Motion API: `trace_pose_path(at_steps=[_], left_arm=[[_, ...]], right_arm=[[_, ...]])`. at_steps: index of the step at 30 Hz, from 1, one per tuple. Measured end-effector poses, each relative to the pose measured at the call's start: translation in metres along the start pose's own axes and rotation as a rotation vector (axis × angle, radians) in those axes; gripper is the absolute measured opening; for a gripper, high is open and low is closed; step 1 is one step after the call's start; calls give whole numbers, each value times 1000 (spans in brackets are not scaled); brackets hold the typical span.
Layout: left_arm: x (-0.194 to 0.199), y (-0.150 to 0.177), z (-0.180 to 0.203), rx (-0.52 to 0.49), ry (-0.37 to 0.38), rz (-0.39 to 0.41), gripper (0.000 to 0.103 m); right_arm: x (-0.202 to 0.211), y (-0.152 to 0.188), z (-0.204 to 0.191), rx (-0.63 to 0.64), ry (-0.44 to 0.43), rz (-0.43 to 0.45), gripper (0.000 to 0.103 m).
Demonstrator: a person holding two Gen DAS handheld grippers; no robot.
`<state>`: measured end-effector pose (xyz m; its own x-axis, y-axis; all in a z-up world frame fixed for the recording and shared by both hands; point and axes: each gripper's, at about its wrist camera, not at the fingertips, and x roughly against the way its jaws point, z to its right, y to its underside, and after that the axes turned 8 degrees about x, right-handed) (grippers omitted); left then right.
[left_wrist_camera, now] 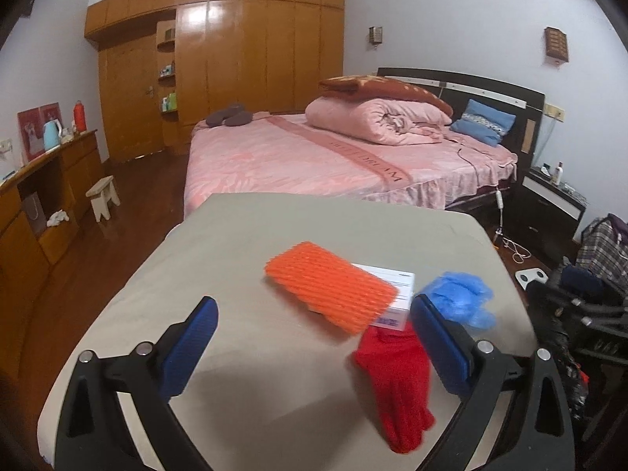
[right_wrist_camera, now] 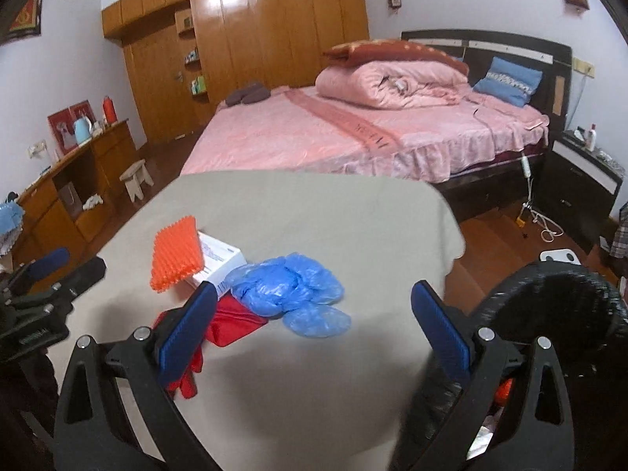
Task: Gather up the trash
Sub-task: 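Move both tools back to the table and grasp the blue gloves with the right tool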
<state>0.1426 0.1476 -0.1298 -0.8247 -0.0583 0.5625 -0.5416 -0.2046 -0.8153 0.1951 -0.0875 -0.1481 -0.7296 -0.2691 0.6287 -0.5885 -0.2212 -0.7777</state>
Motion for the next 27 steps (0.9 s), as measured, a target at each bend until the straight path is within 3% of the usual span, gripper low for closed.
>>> trace_pose_path(at_steps=[17, 22, 27], left_arm=[[-44, -1, -14, 19, -19, -36, 93], [-50, 0, -15, 22, -12, -48, 92], [-60, 2, -14, 24, 1, -70, 91]], right_arm=[[-79, -2, -19, 42, -49, -108, 96], [-90, 4, -23, 44, -124, -154, 62], [-83, 5, -22, 41, -151, -146, 49]])
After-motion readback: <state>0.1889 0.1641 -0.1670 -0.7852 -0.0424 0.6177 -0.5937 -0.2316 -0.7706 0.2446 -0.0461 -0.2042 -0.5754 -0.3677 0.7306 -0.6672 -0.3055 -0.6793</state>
